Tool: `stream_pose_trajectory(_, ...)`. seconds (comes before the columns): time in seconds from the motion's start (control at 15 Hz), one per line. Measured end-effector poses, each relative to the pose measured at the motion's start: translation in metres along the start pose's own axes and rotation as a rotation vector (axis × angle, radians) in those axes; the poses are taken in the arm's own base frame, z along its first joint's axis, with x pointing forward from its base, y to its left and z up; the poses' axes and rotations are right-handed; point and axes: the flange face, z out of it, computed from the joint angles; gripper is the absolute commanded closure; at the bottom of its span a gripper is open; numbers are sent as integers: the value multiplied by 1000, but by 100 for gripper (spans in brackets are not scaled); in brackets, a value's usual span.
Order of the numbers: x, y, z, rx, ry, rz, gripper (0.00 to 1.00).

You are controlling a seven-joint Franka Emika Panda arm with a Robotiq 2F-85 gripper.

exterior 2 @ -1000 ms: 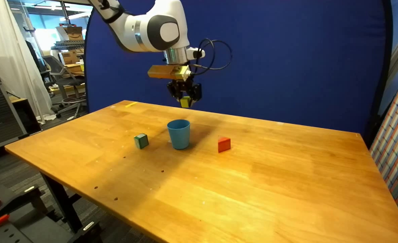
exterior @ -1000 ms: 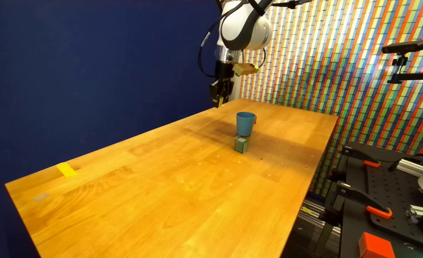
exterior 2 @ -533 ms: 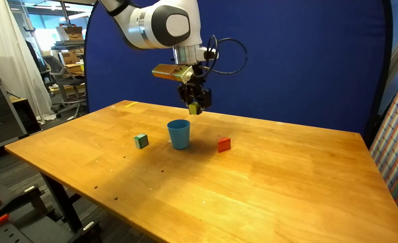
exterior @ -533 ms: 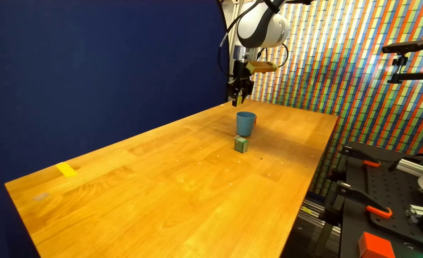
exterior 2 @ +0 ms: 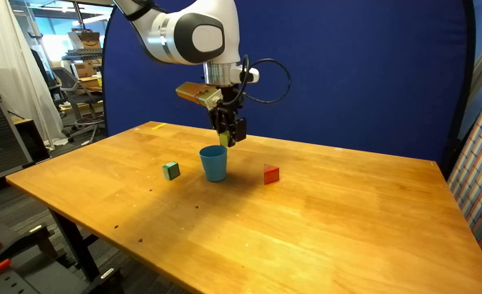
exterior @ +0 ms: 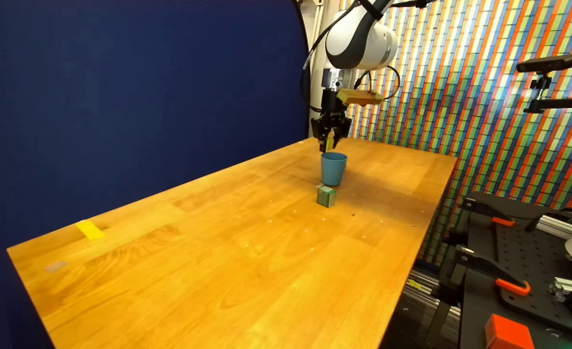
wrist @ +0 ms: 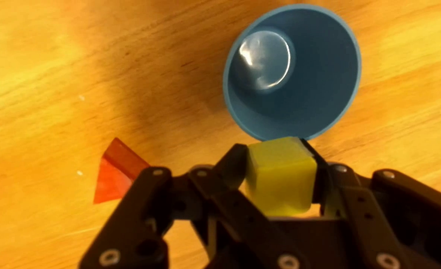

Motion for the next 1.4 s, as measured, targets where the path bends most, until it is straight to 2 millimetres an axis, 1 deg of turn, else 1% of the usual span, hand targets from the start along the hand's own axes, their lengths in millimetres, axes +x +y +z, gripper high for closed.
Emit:
stream_pose_trajectory(0.33, -5, -7, -3, 19, -2, 7, 86)
stream_pose_trajectory(0.53, -8, -6, -8, 27, 0, 22, 85)
stream_pose_trajectory(0.67, -12, -3, -10, 32, -4, 38, 71)
stream_pose_trajectory(0.73, -14, 0, -10, 35, -6, 47, 69)
stream_pose_trajectory(0.8, -16, 3, -11, 38, -10, 56, 37)
stream_pose_trajectory(0.87, -18, 6, -11, 42, -15, 67, 59)
stream_pose_trajectory(0.93, -21, 8, -10, 45, -22, 78, 77)
stream_pose_trajectory(1.0, -24, 11, -10, 50, -33, 89, 78)
stream_pose_trajectory(1.07, -27, 13, -8, 56, -44, 101, 39)
stream_pose_trajectory(1.13, -29, 14, -7, 63, -59, 113, 44)
stream_pose_trajectory(1.2, -31, 14, -5, 72, -69, 125, 44)
stream_pose_trajectory(1.27, -33, 14, -3, 80, -77, 137, 38)
stream_pose_trajectory(1.4, -36, 12, -1, 96, -90, 152, 23)
